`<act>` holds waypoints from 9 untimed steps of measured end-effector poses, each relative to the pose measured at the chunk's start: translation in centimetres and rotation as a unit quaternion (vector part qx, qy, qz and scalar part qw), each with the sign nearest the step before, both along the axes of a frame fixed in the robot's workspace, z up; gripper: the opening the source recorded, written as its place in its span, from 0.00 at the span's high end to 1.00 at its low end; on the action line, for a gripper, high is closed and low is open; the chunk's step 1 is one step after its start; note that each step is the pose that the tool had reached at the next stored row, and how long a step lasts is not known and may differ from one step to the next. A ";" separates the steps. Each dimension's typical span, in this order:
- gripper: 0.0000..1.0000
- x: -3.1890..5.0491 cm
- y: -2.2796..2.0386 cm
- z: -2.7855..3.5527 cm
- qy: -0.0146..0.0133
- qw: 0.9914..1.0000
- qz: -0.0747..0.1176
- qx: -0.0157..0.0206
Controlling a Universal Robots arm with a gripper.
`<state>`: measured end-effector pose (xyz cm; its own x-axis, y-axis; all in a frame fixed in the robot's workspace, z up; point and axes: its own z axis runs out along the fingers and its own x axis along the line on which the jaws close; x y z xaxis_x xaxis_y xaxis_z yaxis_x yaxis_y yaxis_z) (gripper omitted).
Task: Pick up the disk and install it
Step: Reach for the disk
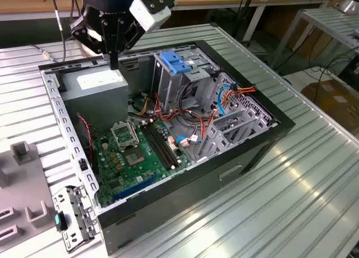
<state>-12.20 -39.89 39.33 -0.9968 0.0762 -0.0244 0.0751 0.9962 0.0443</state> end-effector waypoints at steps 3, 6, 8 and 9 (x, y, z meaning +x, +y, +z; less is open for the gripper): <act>0.89 -0.05 0.00 0.00 0.000 1.000 0.000 0.000; 0.89 -0.17 0.00 0.00 0.000 1.000 0.000 0.000; 0.89 -0.26 0.00 0.00 0.000 1.000 0.000 0.000; 0.89 -0.31 0.00 0.00 0.000 1.000 0.000 0.000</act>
